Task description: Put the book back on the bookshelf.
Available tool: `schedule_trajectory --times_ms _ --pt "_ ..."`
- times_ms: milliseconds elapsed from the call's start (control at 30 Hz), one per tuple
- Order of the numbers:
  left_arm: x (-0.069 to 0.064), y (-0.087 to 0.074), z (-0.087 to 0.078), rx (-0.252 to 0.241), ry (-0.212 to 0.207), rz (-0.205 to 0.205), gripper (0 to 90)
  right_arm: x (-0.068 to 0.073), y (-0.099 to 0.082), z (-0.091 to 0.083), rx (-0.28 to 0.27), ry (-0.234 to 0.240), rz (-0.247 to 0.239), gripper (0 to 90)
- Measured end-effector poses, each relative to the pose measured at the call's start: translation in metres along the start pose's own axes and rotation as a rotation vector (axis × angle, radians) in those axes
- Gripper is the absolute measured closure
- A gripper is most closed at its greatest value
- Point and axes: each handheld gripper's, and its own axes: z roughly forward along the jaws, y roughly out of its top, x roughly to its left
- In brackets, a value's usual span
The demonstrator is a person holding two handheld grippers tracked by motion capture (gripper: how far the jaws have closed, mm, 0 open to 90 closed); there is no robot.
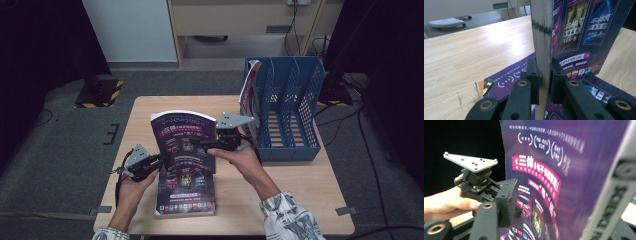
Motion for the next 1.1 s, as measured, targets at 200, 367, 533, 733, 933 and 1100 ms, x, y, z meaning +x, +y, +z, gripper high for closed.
schedule_trajectory --times_ms 200,367,533,733,933,1100 --pt "0.001 -0.001 -0.001 0.0 -0.006 -0.006 81.3 -0.002 0.004 0.002 0.015 0.009 -0.002 60.7" --pt "0.001 -0.001 -0.001 -0.001 -0.009 -0.007 81.4 -0.003 0.004 0.003 0.015 0.017 -0.004 62.8" --pt "0.002 -0.001 -0.001 0.001 -0.009 -0.009 81.5 -0.006 0.007 0.006 0.021 0.024 0.001 61.5" --pt "0.003 -0.002 -0.001 -0.001 -0.012 -0.015 81.5 -0.008 0.007 0.01 0.019 0.042 0.002 65.3" --pt "0.003 -0.001 -0.001 0.001 -0.015 -0.016 81.4 -0.01 0.006 0.01 0.02 0.043 -0.006 74.0" --pt "0.004 -0.001 -0.001 0.001 -0.018 -0.015 81.4 -0.01 0.006 0.013 0.019 0.046 0.003 72.2"
